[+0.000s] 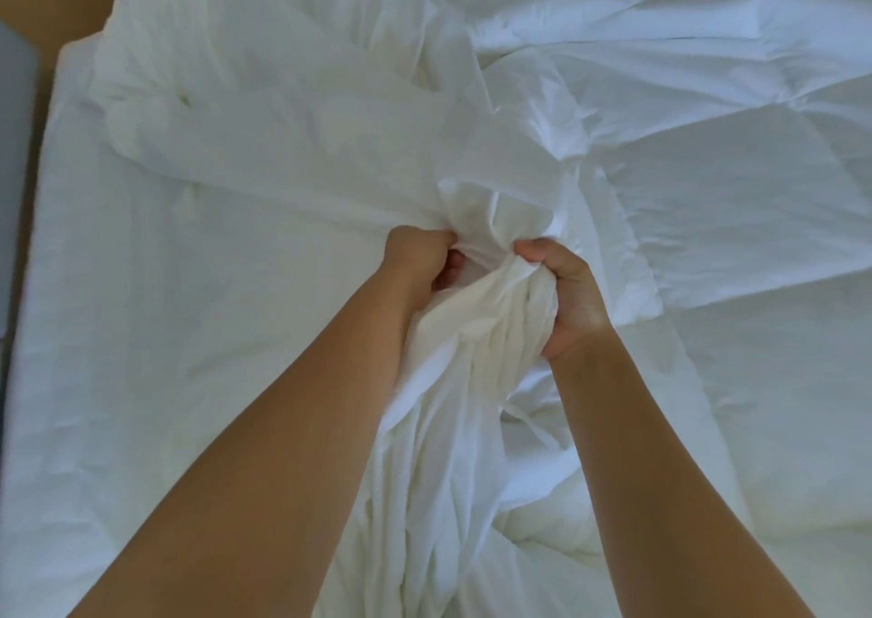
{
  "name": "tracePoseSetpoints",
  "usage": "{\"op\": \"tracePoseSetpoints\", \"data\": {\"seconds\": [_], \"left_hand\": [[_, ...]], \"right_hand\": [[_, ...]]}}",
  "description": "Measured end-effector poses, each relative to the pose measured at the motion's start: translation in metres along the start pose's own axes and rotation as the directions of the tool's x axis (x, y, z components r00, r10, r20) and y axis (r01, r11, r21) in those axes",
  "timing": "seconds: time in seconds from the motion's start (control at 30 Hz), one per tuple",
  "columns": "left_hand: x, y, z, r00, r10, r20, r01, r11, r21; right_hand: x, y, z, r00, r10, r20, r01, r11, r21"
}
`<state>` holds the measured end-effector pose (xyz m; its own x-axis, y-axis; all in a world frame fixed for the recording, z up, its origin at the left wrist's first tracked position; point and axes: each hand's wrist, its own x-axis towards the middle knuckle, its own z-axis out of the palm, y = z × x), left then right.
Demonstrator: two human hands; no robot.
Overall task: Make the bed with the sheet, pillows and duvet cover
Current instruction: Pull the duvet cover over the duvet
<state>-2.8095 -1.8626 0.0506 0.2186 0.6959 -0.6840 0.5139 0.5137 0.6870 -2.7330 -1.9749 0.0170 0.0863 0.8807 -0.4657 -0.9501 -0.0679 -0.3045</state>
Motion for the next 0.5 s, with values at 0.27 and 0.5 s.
{"op": "tracePoseSetpoints", "data": {"seconds": [0.27, 0.5], "left_hand": [[-0.021, 0.059, 0.019, 0.935, 0.269, 0.230, -0.324, 0.910, 0.257], [0.004, 0.013, -0.016, 0.974, 0.209, -0.093, -0.145, 0.880, 0.453]], "right_hand": [[0.011, 0.015, 0.025, 0.993, -0.093, 0.074, 0.099, 0.992, -0.082], [-0.010, -0.034, -0.024, 0.935, -0.209, -0.286, 0.157, 0.968, -0.195]]}}
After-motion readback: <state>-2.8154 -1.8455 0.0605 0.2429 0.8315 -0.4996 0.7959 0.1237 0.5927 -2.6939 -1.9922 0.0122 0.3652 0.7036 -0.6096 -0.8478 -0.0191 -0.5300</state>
